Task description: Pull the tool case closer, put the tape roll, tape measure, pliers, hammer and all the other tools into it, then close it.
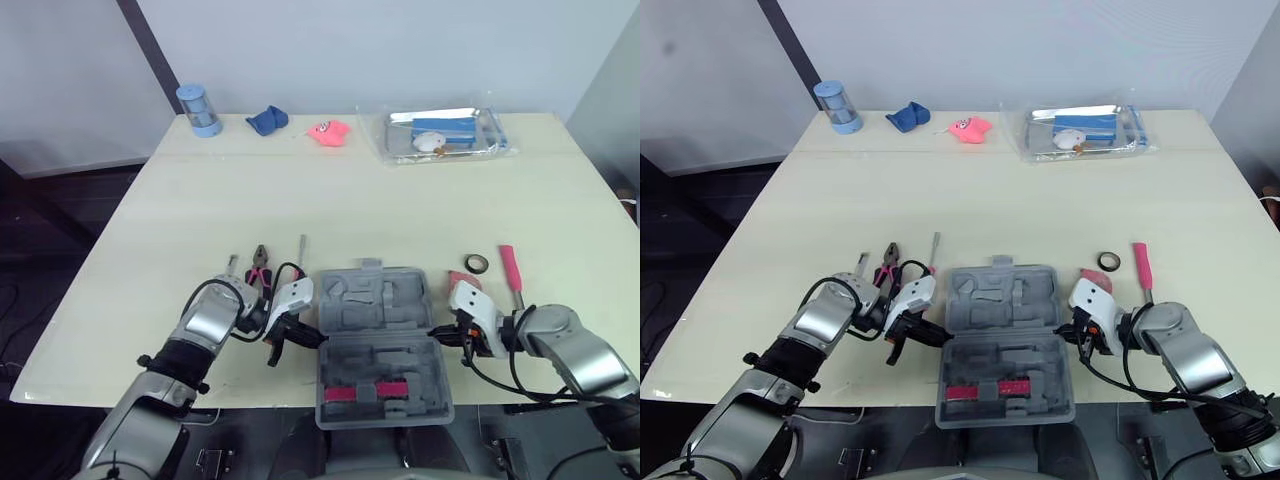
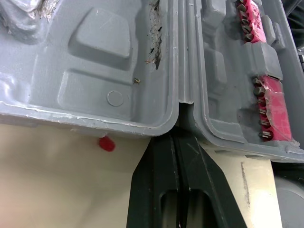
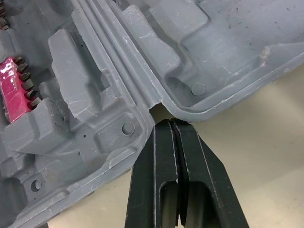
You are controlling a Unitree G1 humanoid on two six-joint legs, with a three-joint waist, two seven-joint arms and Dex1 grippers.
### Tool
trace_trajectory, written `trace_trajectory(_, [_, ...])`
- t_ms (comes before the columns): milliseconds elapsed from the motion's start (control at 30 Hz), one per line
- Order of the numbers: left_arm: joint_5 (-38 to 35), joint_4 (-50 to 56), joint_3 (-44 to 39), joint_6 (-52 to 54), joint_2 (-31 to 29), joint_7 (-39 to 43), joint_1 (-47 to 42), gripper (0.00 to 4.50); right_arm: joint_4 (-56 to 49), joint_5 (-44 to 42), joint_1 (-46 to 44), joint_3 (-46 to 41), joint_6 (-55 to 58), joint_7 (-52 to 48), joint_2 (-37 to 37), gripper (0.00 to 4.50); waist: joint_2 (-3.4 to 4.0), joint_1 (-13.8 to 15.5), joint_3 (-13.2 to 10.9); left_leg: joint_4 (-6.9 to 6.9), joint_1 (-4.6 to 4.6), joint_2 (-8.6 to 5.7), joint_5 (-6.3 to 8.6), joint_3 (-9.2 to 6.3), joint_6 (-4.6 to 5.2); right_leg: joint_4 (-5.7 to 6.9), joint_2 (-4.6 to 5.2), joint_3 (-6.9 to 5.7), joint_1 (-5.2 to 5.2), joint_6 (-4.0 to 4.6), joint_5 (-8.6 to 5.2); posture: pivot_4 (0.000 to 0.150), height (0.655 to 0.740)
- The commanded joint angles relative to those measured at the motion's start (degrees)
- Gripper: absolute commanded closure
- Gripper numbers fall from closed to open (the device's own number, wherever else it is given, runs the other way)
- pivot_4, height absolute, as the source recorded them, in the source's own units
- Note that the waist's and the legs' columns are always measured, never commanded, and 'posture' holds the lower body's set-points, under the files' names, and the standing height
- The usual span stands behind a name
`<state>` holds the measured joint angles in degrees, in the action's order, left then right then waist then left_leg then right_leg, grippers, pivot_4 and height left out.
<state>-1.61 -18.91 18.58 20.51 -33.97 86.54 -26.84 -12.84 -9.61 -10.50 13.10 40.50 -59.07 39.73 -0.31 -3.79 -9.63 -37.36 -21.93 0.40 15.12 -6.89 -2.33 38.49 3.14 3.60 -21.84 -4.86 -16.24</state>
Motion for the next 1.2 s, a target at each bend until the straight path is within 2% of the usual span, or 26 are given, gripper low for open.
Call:
trace_trajectory(33, [-0.66,1.95,2.26,0.15,-0.01,1.07,1.08,4.50,-4.04,-2.51,0.30,0.60,0.59,-0.92,0.27,4.48,0.00,0.00,0.00,0.00,-0.01,0.00,0.00,0.00,0.00,0.00,0.00,0.00,0.00,0.00,0.00,0.150,0.7400])
trace_trajectory(1200, [-1.43,3.75,4.28,0.13,-0.10,0.61,2.09,4.50,-5.32,-5.27,1.20,1.54,3.59,-1.15,2.87,4.48,0.00,0.35,0.00,0.00,0.00,0.00,0.00,0.01,0.00,-0.01,0.00,0.00,0.00,0.00,0.00,0.150,0.7400])
